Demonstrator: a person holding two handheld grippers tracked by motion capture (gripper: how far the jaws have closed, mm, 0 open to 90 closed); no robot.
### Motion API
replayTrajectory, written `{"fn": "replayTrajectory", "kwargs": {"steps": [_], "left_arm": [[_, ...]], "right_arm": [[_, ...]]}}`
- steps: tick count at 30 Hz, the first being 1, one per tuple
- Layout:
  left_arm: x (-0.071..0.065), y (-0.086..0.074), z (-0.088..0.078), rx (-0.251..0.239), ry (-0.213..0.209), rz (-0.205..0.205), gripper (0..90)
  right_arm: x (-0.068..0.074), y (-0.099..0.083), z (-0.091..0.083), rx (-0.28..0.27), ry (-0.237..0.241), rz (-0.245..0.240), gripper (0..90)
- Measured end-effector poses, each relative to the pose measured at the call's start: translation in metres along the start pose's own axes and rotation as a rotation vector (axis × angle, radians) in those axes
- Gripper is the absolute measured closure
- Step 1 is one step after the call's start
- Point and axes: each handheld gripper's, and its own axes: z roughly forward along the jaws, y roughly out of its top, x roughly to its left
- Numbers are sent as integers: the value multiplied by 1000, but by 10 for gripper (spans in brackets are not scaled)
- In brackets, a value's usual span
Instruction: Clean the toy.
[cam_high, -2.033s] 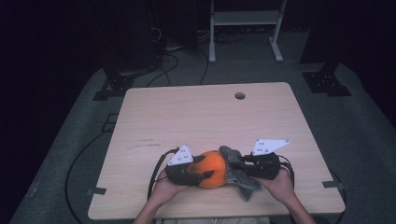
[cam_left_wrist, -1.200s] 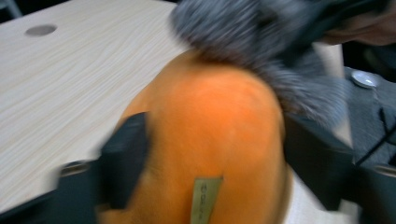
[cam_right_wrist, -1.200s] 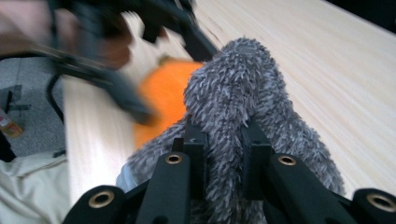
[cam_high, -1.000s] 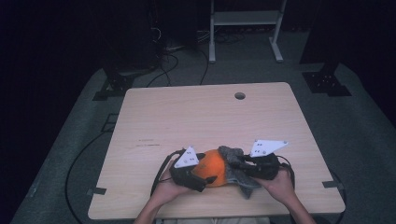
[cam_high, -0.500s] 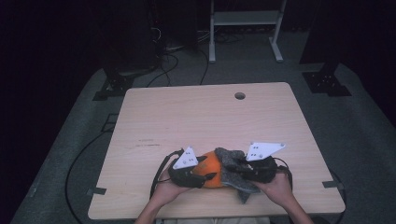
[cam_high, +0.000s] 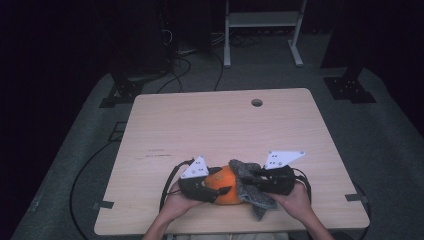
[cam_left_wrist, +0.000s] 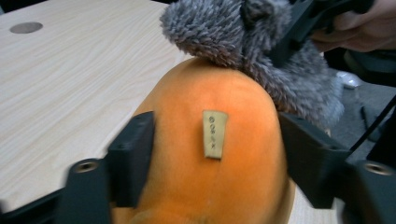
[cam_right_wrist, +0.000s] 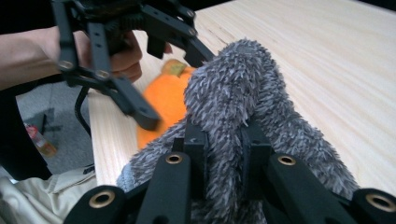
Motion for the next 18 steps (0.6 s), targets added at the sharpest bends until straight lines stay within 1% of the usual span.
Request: {"fn": "replayTrajectory", "kwargs": {"steps": [1, 2, 3, 4, 5, 6, 7, 8, 9, 10, 11, 12, 13, 14, 15, 16, 17, 18], "left_arm": [[3, -2, 1, -3, -8, -5, 218], [4, -3, 1, -2, -1, -10, 167], [6, -5, 3, 25, 24, -23, 115], [9, -6, 5, 49, 19, -38, 48], [12, -9, 7, 58, -4, -71, 43], [13, -10, 8, 49, -10, -87, 66], [12, -11, 8, 41, -9, -84, 102], [11, -10, 7, 45, -2, -65, 149], [9, -10, 6, 43, 9, -46, 189], [8, -9, 5, 35, 19, -35, 247], [8, -9, 4, 35, 19, -35, 283], [7, -8, 2, 31, 19, -30, 303], [6, -7, 0, 28, 25, -18, 322], [6, -6, -2, 22, 34, -9, 334], [6, -6, -5, 16, 42, -11, 338], [7, -5, -7, 15, 48, -16, 338], [8, -5, -7, 22, 52, -15, 338], [8, -5, -7, 24, 56, -14, 339]], "right_arm": [[-2, -2, 0, 4, -3, 9, 760], [-5, -4, -1, 11, -16, 15, 760], [-6, -5, -2, 11, -22, 21, 760], [-9, -6, -3, 13, -34, 24, 760], [-10, -7, -4, 16, -42, 27, 759], [-11, -7, -5, 16, -46, 32, 759], [-11, -7, -5, 13, -47, 32, 759], [-9, -6, -6, 9, -54, 22, 758], [-5, -4, -6, -1, -49, 13, 757], [-1, -1, -8, -20, -30, -2, 757], [3, 2, -8, -31, -20, -21, 756], [6, 4, -7, -24, -29, -38, 756], [6, 4, -6, -18, -34, -44, 756], [2, 1, -5, -15, -32, -27, 757], [-3, -3, -4, -3, -42, -11, 757], [-8, -7, -3, 25, -67, -6, 757], [-13, -11, -2, 46, -82, 17, 757], [-14, -13, -3, 50, -83, 32, 757]]}}
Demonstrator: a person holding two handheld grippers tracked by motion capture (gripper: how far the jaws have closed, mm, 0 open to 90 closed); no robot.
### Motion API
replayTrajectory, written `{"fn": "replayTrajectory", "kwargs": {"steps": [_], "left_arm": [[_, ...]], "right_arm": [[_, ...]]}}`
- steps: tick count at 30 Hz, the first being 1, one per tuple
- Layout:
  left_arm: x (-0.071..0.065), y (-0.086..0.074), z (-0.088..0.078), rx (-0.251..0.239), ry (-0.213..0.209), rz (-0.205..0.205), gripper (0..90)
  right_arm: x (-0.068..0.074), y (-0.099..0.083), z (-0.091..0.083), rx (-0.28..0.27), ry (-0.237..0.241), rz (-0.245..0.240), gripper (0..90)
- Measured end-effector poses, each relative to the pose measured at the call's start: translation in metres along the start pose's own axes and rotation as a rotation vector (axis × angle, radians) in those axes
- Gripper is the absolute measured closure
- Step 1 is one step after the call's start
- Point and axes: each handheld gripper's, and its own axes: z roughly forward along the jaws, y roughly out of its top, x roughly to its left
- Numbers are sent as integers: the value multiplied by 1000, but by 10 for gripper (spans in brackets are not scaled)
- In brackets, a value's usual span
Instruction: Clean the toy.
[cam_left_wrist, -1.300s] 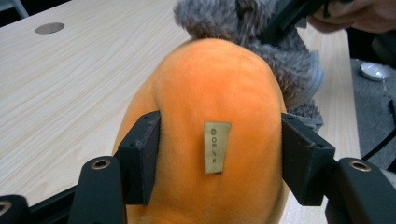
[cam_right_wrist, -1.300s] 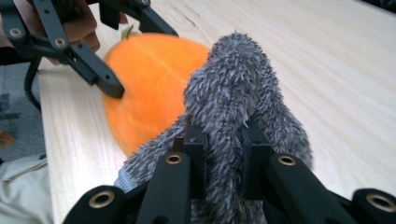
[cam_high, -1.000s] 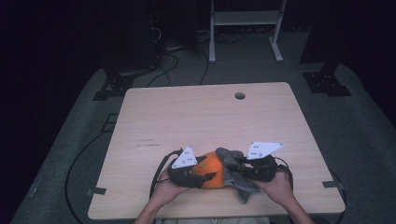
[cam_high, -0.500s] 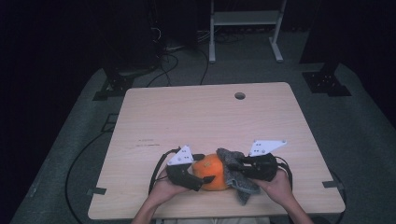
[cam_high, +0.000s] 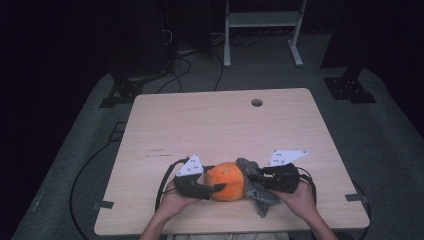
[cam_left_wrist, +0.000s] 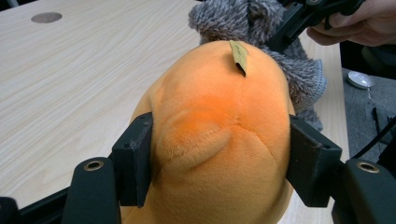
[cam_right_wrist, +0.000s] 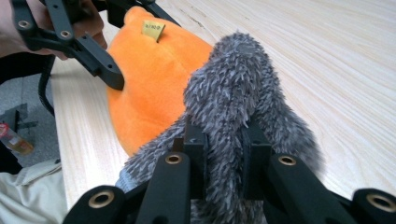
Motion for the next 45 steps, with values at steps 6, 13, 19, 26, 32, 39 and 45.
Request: {"fn": "replayTrajectory", "kwargs": {"steps": [6, 13, 19, 26, 32, 39, 45], "left_arm": [[-9, 5, 4, -5, 13, 29, 348], [-7, 7, 2, 0, 29, 24, 347], [-9, 8, 1, -11, 14, 21, 335], [0, -1, 8, -25, -35, -10, 97], [-6, 3, 8, -34, 36, -4, 280], [-8, 7, 1, -43, -30, 14, 193], [5, 1, 4, -33, -47, -83, 95]], "right_arm": [[27, 22, -3, -87, 69, -99, 754], [10, 8, -3, -47, 29, -33, 755], [21, 18, 2, -76, 66, -77, 755], [3, 2, 5, -27, 50, -11, 755], [27, 24, 2, -94, 63, -104, 756], [8, 5, 9, -36, 71, -32, 757], [5, 1, 7, -15, 49, -21, 756]]}}
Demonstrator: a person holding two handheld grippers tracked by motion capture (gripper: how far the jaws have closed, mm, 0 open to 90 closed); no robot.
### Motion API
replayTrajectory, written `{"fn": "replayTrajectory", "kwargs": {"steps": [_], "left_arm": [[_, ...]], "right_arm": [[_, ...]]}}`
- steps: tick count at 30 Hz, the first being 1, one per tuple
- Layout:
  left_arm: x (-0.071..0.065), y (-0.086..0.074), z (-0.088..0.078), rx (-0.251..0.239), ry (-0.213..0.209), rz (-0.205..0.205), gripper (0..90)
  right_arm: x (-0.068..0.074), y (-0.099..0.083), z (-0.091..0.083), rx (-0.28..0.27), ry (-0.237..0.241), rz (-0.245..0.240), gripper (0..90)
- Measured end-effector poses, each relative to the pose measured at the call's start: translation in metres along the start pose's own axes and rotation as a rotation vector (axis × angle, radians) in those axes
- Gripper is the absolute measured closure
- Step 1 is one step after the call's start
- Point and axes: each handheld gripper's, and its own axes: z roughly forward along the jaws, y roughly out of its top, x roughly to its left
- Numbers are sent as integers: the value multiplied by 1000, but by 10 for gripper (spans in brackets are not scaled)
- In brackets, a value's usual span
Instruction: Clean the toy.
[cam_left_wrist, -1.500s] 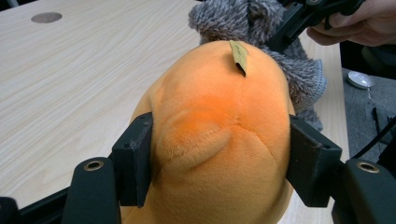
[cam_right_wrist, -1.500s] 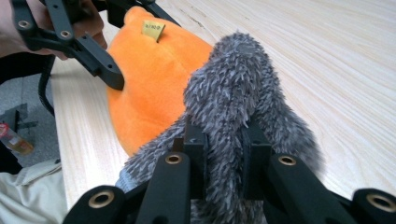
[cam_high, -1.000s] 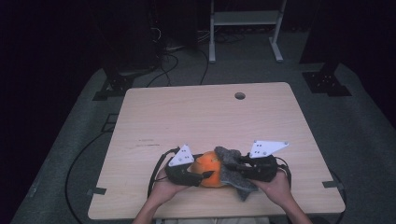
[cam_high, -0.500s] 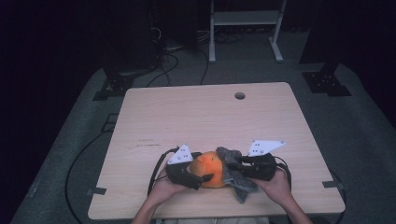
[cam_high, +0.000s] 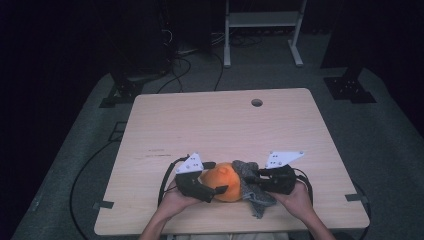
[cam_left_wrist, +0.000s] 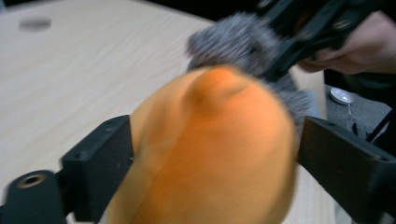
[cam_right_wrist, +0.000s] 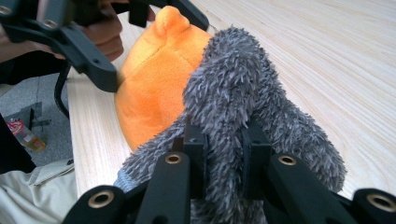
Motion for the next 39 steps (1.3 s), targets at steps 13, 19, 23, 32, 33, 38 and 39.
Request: {"fn": "replayTrajectory", "kwargs": {"steps": [13, 19, 23, 32, 33, 38, 39], "left_arm": [[4, 0, -4, 1, -13, -34, 100], [1, -3, 2, 3, 11, -10, 304], [-5, 2, -2, 5, 12, 44, 374], [-2, 5, -12, -17, 16, 34, 383], [-3, 6, -13, -24, 12, 41, 382], [0, 1, -8, -20, 13, 33, 212], [3, 0, -6, -7, 11, 19, 167]], "right_arm": [[-5, 1, -3, -41, 5, 33, 757], [4, 11, -17, -106, 6, -1, 756], [10, 17, -16, -109, 10, -29, 756], [0, 7, -18, -88, -4, 23, 755], [6, 14, -18, -111, 12, -3, 755], [-4, 0, -6, -46, 4, 32, 755], [-8, -3, -6, -42, 8, 52, 755]]}}
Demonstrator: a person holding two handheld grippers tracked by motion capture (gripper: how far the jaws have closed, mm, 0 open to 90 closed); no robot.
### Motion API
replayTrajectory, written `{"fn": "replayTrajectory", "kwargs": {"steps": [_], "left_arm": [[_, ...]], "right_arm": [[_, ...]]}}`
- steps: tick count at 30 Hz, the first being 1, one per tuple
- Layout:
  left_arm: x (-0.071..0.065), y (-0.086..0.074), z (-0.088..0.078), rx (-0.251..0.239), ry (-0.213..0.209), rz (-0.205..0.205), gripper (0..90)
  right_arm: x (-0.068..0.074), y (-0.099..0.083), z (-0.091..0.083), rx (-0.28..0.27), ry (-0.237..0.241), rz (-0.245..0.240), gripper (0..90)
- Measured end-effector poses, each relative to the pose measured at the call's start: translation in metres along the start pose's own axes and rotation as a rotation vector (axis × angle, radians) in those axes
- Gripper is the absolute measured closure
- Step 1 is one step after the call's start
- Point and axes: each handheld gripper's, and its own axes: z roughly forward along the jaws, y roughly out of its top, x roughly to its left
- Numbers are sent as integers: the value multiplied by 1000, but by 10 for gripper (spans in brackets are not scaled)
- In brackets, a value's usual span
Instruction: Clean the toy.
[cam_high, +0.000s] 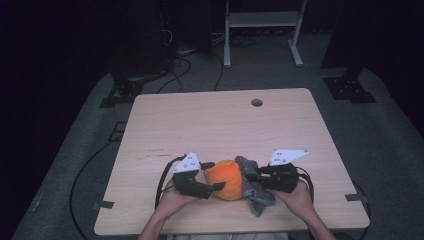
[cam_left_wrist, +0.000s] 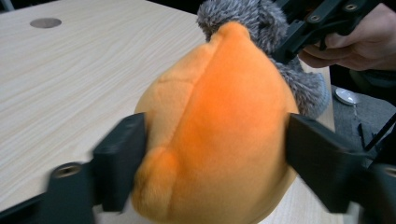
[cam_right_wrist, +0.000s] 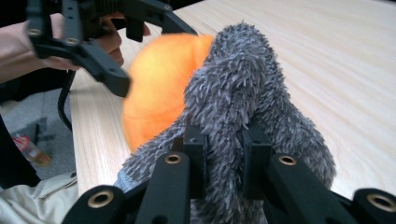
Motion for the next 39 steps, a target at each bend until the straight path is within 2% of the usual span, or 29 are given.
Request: {"fn": "replayTrajectory", "kwargs": {"steps": [1, 2, 3, 4, 5, 6, 7, 8, 9, 11, 13, 14, 15, 16, 19, 20, 21, 23, 25, 26, 27, 28, 29, 31, 33, 34, 36, 38, 39], "left_arm": [[0, 0, 0, 0, 0, 0, 119], [6, -4, 3, 28, -27, -49, 91], [6, -4, 3, 28, -27, -49, 90], [11, -7, 6, 33, -62, -83, 90], [13, -9, 7, 31, -78, -99, 92], [11, -9, 7, 16, -85, -81, 152], [11, -9, 7, 16, -85, -81, 209], [8, -6, 4, 6, -58, -51, 261], [7, -5, 4, 2, -54, -48, 305], [5, -3, 4, -5, -53, -43, 347], [3, 0, 5, -12, -61, -34, 359], [1, 1, 4, -12, -59, -24, 378], [1, 2, 3, -8, -48, -14, 378], [1, 3, -2, -10, -31, -11, 381], [2, 3, -4, 4, -20, -13, 385], [1, 3, -5, 1, -19, -17, 387], [1, 3, -5, 1, -19, -17, 387], [0, 4, -4, -2, -20, -10, 387], [-2, 5, -4, 2, -18, -7, 372], [-1, 3, -2, 2, -26, -5, 343], [-1, 3, -2, 2, -26, -5, 286], [-1, 2, -1, -2, -38, -15, 286], [1, 1, 2, -3, -52, -31, 230], [-2, 0, 7, 0, -20, -6, 160], [-7, 2, 12, 16, 22, 31, 170], [-10, 4, 9, 10, 63, 56, 279], [-9, 4, 7, 5, 63, 39, 314], [-6, 4, 3, -17, 46, 11, 347], [-5, 5, -1, -20, 33, 9, 358]], "right_arm": [[0, 0, 0, 0, 0, 0, 755], [-1, -1, -2, 1, -9, 2, 754], [-1, -1, -2, 1, -9, 2, 754], [-1, -1, -2, 2, -10, 3, 754], [-2, -2, -2, 0, -9, 6, 754], [-1, -1, -2, 0, -11, 5, 753], [-1, -1, -2, 0, -11, 5, 753], [3, 3, -8, -30, -5, 2, 754], [8, 6, -12, -57, 1, -14, 754], [17, 14, -17, -99, 8, -58, 754], [20, 17, -17, -96, -2, -76, 753], [18, 15, -13, -74, -18, -83, 754], [18, 15, -13, -74, -18, -83, 754], [9, 7, -10, -59, -14, -37, 755], [6, 4, -9, -30, -34, -30, 755], [12, 8, -11, -56, -23, -40, 755], [12, 8, -11, -56, -23, -40, 755], [20, 15, -12, -78, -6, -80, 755], [23, 15, -8, -60, -18, -99, 755], [17, 10, -4, -48, -8, -69, 755], [17, 10, -4, -48, -8, -69, 755], [13, 8, -3, -47, -3, -51, 755], [10, 6, -3, -44, -7, -44, 755], [5, 5, -4, -45, -18, -22, 755], [5, 5, -5, -45, -23, -21, 755], [9, 6, -5, -50, -27, -29, 755], [13, 8, -6, -57, -24, -48, 755], [18, 11, -7, -73, -4, -72, 755], [18, 11, -6, -61, -11, -77, 755]]}}
